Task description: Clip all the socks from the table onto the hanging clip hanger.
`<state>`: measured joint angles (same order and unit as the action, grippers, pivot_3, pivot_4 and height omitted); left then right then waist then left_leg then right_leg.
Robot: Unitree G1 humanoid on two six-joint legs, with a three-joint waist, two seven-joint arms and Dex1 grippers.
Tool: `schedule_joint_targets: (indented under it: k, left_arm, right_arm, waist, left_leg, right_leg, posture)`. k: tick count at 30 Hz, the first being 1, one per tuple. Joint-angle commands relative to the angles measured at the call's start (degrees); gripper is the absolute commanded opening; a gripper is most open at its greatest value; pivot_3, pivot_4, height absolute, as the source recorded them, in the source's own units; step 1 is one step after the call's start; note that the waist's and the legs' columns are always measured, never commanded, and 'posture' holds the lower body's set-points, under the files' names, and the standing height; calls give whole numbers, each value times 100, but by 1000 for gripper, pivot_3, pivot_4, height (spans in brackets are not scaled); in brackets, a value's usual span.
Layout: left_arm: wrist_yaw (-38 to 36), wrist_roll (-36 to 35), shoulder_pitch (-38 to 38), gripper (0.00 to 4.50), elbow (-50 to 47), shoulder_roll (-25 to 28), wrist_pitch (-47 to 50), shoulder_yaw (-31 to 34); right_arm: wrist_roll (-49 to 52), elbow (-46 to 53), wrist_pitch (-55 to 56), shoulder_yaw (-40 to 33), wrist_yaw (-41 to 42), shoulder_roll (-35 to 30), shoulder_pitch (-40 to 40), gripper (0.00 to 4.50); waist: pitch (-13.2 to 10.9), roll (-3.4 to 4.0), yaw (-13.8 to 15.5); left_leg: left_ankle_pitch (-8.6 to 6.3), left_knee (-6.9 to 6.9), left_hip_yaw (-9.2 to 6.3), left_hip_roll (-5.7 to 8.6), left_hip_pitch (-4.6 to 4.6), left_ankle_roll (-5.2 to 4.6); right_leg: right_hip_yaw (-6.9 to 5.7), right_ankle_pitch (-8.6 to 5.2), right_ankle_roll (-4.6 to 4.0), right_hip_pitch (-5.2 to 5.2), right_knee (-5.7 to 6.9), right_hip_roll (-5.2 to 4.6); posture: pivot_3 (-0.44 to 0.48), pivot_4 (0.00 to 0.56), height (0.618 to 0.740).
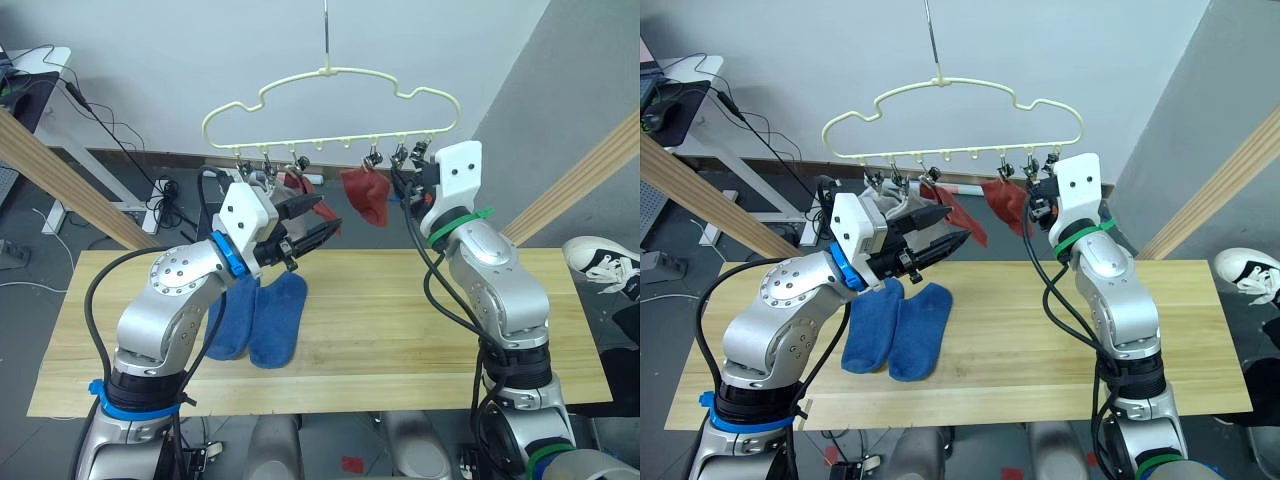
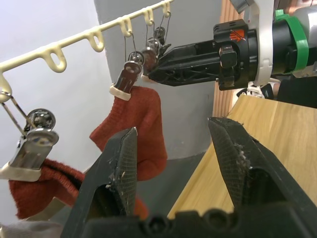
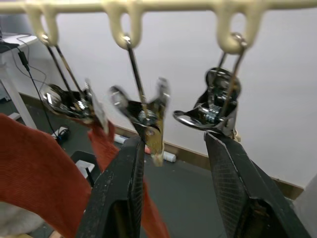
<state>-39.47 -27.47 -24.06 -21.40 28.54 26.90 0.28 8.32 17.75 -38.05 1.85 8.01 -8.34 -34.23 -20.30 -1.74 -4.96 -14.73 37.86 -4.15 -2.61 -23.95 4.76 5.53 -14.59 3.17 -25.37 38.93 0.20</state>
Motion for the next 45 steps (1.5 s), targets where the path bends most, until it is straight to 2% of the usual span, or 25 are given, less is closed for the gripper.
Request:
schedule_joint_targets:
  k: [1,14,26,45]
  left_arm:
    - [-36,12,1,2530,-80,-41,-132,-17]
    - [-49,66,14,2530,-105,-87,-134,-30]
    - [-52,112,30,2530,-103,-148,-145,-106]
    - [-37,141,32,2530,-124,-135,-131,-132]
  right_arm:
    - [111,261,27,5,8,135,-169,1961]
    - [-136,315,-153,176,-183,395,-304,1961]
    - [-292,802,-541,187,-581,604,-56,1961]
    - [-266,570,-332,334,-336,506,-181,1961]
  waist:
    - [0,0,0]
    - [0,0,2]
    - [0,0,1]
    - [0,0,0]
  left_leg:
    - [0,0,0,0,0,0]
    - [0,0,-1,0,0,0]
    - [0,1,-1,0,0,0]
    - [0,0,-1,0,0,0]
  right_leg:
    - [0,0,0,0,0,0]
    - [-1,0,-1,0,0,0]
    - [-1,0,-1,0,1,-1]
    - [-1,0,0,0,2,-1]
  posture:
    - [-98,325,740]
    - [-97,320,740]
    - [-107,319,740]
    - [-100,320,740]
